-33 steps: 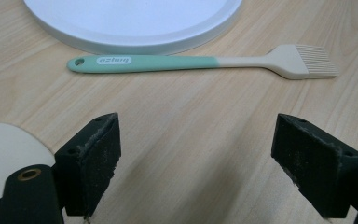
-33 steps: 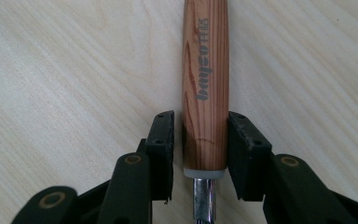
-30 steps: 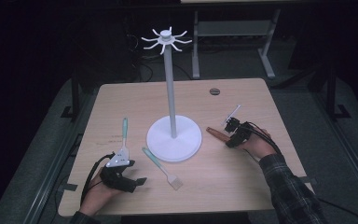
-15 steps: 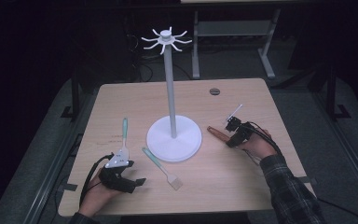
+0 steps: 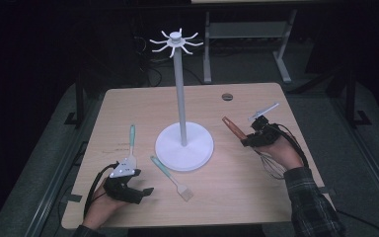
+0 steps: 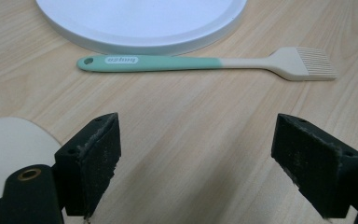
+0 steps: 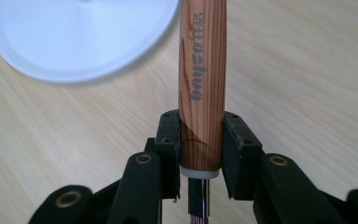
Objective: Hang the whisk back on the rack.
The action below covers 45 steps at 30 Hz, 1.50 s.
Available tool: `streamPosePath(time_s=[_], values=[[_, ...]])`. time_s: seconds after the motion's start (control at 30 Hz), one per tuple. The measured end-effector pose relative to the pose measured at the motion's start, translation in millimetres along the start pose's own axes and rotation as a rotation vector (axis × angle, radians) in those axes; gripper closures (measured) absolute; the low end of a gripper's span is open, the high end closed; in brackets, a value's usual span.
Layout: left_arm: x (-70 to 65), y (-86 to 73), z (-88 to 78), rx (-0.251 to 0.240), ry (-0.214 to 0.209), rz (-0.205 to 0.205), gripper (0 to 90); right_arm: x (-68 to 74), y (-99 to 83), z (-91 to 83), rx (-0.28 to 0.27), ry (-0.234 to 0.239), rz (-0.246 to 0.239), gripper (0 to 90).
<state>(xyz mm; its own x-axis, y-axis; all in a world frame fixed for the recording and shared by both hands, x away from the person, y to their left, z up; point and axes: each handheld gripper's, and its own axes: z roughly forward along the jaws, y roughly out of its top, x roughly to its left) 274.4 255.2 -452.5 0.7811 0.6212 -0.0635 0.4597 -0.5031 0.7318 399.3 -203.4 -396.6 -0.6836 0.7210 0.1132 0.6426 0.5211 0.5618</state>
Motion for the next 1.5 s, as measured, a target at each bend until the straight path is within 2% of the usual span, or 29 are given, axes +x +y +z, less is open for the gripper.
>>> streamPosePath(time_s=[0.03,0.1,0.27,0.4,0.43,0.47,0.57,0.6,0.7,0.8,0.9,1.03,1.37,1.5], values=[[-0.1,-0.1,-0.3,-0.001,0.001,-0.004,15.2,0.6,-0.8,-6.5,-0.043,0.011,0.018,70.8],[0.2,-0.2,-0.9,-0.002,0.002,-0.004,15.2,1.7,-2.0,-11.7,-0.077,0.019,0.022,70.8],[1.6,-0.4,-2.5,-0.002,0.006,0.001,15.2,6.8,-2.5,-18.5,-0.109,0.017,0.017,70.8],[0.9,-1.0,-4.0,-0.01,0.009,-0.003,15.2,7.6,-8.8,-27.0,-0.191,0.06,0.037,70.8],[0.9,-1.0,-4.0,-0.01,0.009,-0.003,15.2,7.6,-8.8,-27.0,-0.191,0.06,0.037,70.8],[0.9,-1.1,-4.0,-0.013,0.012,-0.004,15.2,5.9,-11.6,-29.4,-0.218,0.086,0.05,70.8],[1.2,-1.3,-4.5,-0.014,0.014,-0.004,15.2,5.5,-12.6,-32.8,-0.239,0.081,0.044,70.8],[1.3,-1.3,-4.6,-0.015,0.014,-0.004,15.2,5.8,-12.6,-34.9,-0.249,0.098,0.053,70.8],[1.3,-1.4,-4.5,-0.014,0.015,-0.002,15.2,7.8,-10.9,-41.8,-0.301,0.135,0.041,70.8],[1.3,-1.3,-4.5,-0.015,0.013,-0.002,15.2,9.3,-9.8,-43.8,-0.318,0.158,0.039,70.8],[1.6,-1.5,-4.8,-0.017,0.014,-0.004,15.2,13.0,-7.6,-46.8,-0.334,0.164,0.027,70.8],[2.4,-1.3,-5.5,-0.017,0.016,0.001,15.2,19.9,-2.5,-57.1,-0.394,0.196,0.013,70.8],[1.3,-1.2,-4.6,-0.021,0.014,-0.003,15.2,32.1,5.4,-74.4,-0.464,0.226,-0.01,70.9],[1.3,-1.2,-4.3,-0.019,0.014,-0.004,15.2,39.0,11.0,-83.4,-0.509,0.248,-0.028,70.9]])
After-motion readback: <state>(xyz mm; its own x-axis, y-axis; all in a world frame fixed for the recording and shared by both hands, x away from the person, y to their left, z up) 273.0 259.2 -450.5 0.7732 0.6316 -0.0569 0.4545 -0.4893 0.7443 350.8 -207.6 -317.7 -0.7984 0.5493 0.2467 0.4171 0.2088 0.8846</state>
